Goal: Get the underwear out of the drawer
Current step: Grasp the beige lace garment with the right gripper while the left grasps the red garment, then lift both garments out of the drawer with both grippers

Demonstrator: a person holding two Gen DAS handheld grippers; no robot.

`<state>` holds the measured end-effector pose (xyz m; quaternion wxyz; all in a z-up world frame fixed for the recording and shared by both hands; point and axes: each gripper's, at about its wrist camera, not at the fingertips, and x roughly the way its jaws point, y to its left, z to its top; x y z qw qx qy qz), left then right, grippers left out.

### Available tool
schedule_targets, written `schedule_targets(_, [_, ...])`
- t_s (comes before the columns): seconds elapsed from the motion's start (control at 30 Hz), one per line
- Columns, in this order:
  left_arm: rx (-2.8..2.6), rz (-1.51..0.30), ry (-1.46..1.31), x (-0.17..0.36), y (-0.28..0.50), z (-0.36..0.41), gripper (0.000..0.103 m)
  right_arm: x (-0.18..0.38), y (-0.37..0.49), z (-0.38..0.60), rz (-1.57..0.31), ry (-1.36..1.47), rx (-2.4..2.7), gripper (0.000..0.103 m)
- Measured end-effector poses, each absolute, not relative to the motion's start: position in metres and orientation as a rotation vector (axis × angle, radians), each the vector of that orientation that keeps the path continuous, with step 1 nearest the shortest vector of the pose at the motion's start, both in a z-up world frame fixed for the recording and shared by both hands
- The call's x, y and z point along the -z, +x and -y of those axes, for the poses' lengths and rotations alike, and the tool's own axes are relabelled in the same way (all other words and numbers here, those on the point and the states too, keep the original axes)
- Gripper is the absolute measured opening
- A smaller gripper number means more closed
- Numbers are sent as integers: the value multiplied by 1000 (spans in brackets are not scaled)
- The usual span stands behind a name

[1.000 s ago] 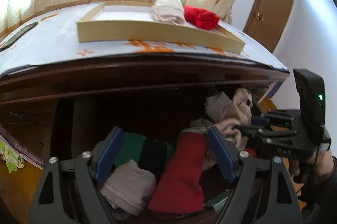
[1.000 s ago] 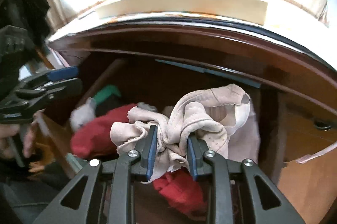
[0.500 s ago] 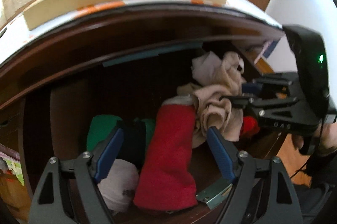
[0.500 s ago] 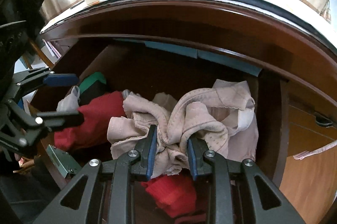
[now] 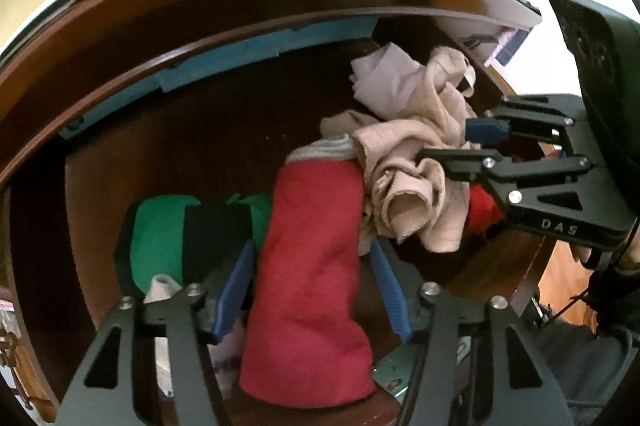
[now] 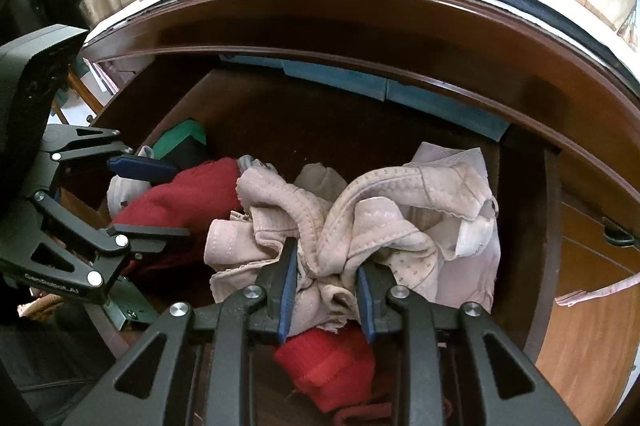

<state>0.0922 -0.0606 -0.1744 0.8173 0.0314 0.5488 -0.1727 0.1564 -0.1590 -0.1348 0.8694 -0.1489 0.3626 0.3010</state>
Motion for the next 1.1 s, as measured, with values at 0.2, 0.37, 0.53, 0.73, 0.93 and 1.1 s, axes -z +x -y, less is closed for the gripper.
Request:
schedule_targets(0.2, [394,-1180,94,177,92,63,32,130,155,163,-749,-322,-633,29])
schedule_targets(0.37, [414,-1153,78,176,91,62,22,127,155,163,-749,-344,-632,29])
schedule_targets(0.53, [422,-1110,42,171,87,57,20,129,160,170,-751,-300,-650,29])
schedule_targets(0.73, [412,-1039,14,163,79,51,20,129,154,169,-686,-336,-655,29])
schedule_targets(0.93, [410,-963,-43,155,72,38,20,128,149,174,-644,-323,-663,29])
schedule_targets(1.1, [410,-928,-71,150,66,31,20,127,147,178,-629,-323,-662,29])
